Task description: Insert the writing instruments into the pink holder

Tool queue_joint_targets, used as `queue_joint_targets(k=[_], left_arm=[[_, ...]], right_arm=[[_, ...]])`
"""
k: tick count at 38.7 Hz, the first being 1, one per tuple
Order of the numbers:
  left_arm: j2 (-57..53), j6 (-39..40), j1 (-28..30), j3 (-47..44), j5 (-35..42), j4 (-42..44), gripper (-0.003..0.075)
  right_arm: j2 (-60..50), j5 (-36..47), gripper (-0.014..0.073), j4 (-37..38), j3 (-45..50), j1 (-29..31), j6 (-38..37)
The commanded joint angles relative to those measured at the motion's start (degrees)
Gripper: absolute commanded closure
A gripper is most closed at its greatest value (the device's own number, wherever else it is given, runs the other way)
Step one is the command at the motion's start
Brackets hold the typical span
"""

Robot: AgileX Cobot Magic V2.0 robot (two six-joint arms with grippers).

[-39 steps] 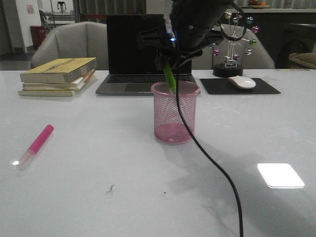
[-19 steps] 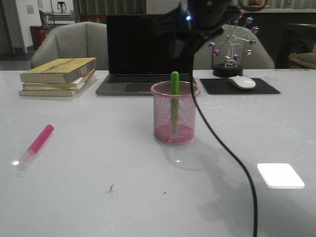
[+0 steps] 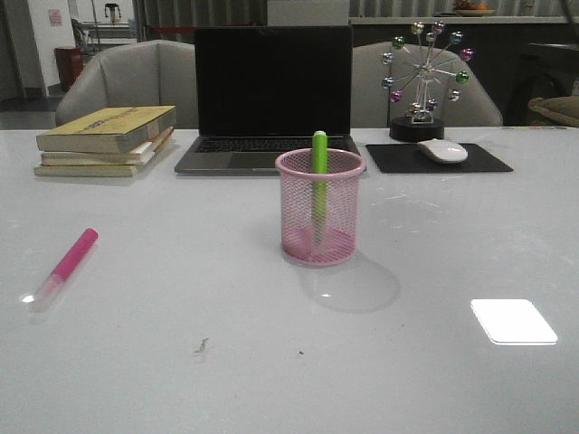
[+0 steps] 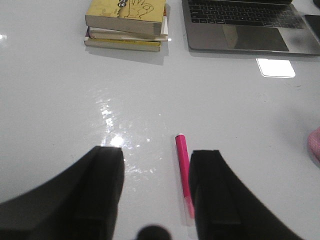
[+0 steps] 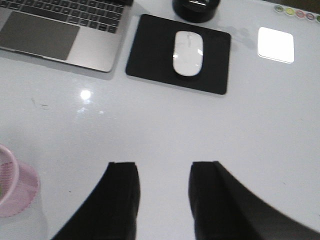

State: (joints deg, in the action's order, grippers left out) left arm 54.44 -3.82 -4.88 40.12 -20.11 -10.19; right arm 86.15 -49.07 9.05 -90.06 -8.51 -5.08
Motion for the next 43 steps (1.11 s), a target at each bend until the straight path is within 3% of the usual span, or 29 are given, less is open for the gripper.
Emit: queue_joint_targets(k=[1,9,16,29,43], left_arm=[[-0.5,0.5,0.1,2.0,4.3,-0.7,0.0335],[-0.5,0.5,0.1,2.0,4.3,-0.7,0.0335],[-0.5,0.5,0.1,2.0,4.3,-0.7,0.0336],[-0.5,0.5,0.1,2.0,4.3,-0.7,0.0335],[1.4,0.4,0.1,6.6,-0.5,-2.5,0.0336]], right_arm=[[-5.3,2.2,0.0218,1.0,-0.5,2.7,0.0],[-13.9,5.3,0.0218,1.2,10.1,5.9,0.0],[-26.7,11.6,0.0218,1.4,27.7,6.4,-0.1],[-44.9,11.6,0.0218,1.4,48.1,6.4,-1.5],[-50.0,10.6,0.0218,1.4,50.4,6.4,-1.5]])
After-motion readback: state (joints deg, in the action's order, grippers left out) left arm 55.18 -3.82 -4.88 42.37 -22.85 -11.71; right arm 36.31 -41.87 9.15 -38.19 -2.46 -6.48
